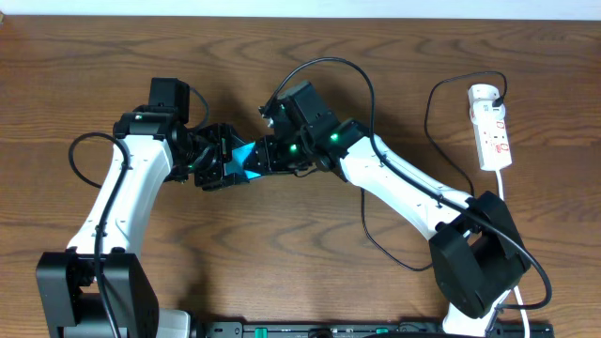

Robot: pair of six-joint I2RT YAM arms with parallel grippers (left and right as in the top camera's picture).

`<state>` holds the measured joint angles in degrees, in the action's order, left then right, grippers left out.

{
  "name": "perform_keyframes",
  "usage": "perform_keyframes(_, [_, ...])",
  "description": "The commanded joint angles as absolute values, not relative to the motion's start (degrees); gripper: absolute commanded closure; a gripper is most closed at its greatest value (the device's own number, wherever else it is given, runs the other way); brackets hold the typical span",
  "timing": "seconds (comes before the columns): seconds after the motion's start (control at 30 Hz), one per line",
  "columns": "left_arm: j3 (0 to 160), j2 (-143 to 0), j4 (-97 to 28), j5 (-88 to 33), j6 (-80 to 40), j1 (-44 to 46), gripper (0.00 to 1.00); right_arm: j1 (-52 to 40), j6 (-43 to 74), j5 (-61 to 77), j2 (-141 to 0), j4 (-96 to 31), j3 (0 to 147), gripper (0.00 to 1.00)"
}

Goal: Plug charger to phone and switch on socket
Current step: 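Close the right gripper on the phone's side edge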

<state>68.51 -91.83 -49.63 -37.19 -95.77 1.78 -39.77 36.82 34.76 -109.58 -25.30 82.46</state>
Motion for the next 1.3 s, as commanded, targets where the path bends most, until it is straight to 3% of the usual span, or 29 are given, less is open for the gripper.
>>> perform_keyframes(0.0, [69.12, -91.74, -49.87, -38.28, -95.2, 1.76, 0.93, -40.23, 37.28, 33.28, -109.4, -25.85, 83.53, 0.73])
perform_keyframes(0.57, [69.12, -91.74, -50.48, -37.89, -94.78, 1.87, 0.93, -40.23, 38.37, 32.91, -109.4, -24.18, 83.53, 0.73])
perform_keyframes(1.27, [69.12, -91.74, -50.48, -36.84, -94.56, 1.87, 0.93, -40.56, 38.76, 32.91, -109.4, -23.99, 83.53, 0.84])
